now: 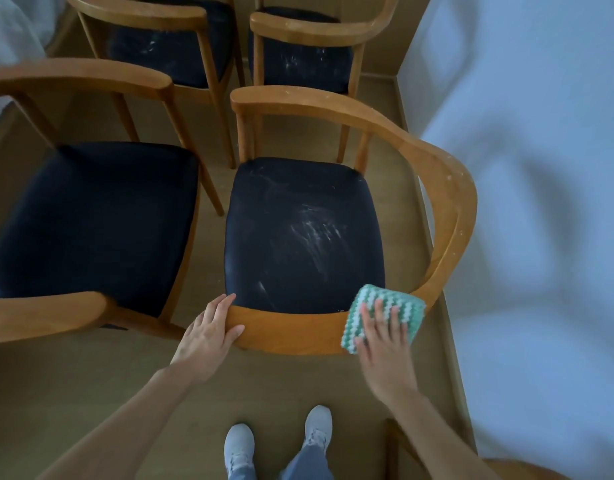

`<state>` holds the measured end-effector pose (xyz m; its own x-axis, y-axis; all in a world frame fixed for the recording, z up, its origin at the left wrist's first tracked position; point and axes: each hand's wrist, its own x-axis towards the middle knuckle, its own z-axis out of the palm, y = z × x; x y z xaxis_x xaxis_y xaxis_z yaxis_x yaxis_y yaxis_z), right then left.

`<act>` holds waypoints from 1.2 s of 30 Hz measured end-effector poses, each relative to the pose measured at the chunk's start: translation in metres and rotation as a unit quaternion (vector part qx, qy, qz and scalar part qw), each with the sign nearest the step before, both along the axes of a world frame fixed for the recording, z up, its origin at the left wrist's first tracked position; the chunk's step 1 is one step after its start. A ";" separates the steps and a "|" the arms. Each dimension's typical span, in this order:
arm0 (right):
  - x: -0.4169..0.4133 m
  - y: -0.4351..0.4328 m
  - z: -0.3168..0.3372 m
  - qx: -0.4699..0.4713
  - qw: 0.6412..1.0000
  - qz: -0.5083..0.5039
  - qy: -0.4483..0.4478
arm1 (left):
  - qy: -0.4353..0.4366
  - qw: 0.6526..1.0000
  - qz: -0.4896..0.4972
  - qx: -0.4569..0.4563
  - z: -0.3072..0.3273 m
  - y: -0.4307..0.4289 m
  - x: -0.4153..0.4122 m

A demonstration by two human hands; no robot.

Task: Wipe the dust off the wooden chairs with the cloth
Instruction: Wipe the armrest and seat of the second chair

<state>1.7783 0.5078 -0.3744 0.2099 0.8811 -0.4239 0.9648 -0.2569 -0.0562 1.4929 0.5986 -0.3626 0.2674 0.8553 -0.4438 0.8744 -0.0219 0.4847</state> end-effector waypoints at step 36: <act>-0.028 0.018 0.003 0.082 0.968 0.219 0.088 | 0.026 0.995 0.098 0.009 0.015 -0.007 0.006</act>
